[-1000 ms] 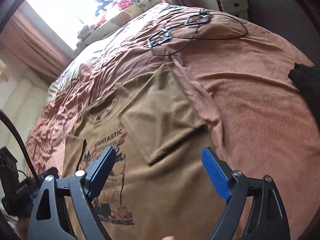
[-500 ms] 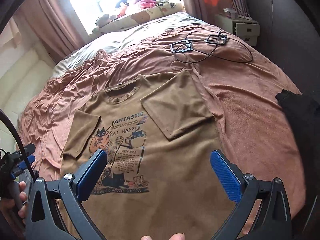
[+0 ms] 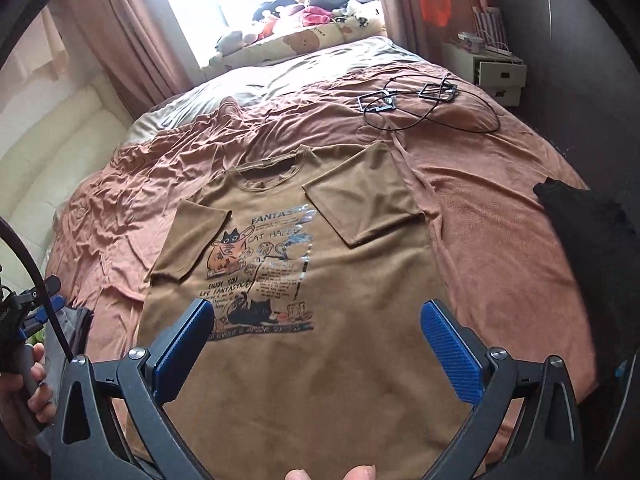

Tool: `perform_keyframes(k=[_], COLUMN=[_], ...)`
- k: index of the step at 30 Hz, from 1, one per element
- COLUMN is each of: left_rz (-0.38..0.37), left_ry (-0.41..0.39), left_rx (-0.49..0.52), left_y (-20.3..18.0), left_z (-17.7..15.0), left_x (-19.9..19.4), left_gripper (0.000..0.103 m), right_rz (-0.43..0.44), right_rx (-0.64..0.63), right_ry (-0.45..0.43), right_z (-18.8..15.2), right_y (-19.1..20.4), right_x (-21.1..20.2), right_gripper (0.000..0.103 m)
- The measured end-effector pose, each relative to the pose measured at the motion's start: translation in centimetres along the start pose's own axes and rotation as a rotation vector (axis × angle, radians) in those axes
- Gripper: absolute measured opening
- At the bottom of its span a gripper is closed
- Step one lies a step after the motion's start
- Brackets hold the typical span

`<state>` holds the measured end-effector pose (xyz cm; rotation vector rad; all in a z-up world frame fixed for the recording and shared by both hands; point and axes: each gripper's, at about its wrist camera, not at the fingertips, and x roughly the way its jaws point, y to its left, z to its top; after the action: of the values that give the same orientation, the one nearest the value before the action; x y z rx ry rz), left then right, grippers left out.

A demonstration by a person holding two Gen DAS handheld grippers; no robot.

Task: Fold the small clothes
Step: 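Lift both grippers off the shirt and move them toward the hem, then close both grippers on the hem of the tan t-shirt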

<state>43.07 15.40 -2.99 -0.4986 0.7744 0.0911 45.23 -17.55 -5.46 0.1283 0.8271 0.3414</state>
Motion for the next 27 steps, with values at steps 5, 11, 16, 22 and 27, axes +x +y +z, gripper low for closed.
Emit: perform_keyframes(k=[5,11,16,22,27], left_rz=[0.002,0.004,0.005,0.0,0.006], left_ry=[-0.02,-0.012,-0.015,-0.025,-0.016], left_rx=[-0.003,-0.005,-0.003,-0.002,-0.011], left_y=[1.7,3.6,5.0,6.3,7.6], left_z=[-2.3,-4.9,-7.2,-10.0,-12.5], left_x=[-2.2,-4.3,-6.4,-8.5,-9.6], left_gripper=[0.102,0.102,0.102,0.102,0.1], right_rz=[-0.052,-0.056,-0.061,-0.01,0.026], right_rx=[-0.028,-0.034,-0.022,-0.009,0.008], right_ry=[-0.014,-0.012,-0.013,-0.002,-0.009], right_z=[-1.6,-3.8,-5.3,-8.0,-10.2], right_y=[0.2,-0.2,-1.7,-4.2,-6.4], right_x=[-2.4,-4.9,-6.7,-9.1,-11.0], right_gripper=[0.103,0.103,0.103,0.103,0.103])
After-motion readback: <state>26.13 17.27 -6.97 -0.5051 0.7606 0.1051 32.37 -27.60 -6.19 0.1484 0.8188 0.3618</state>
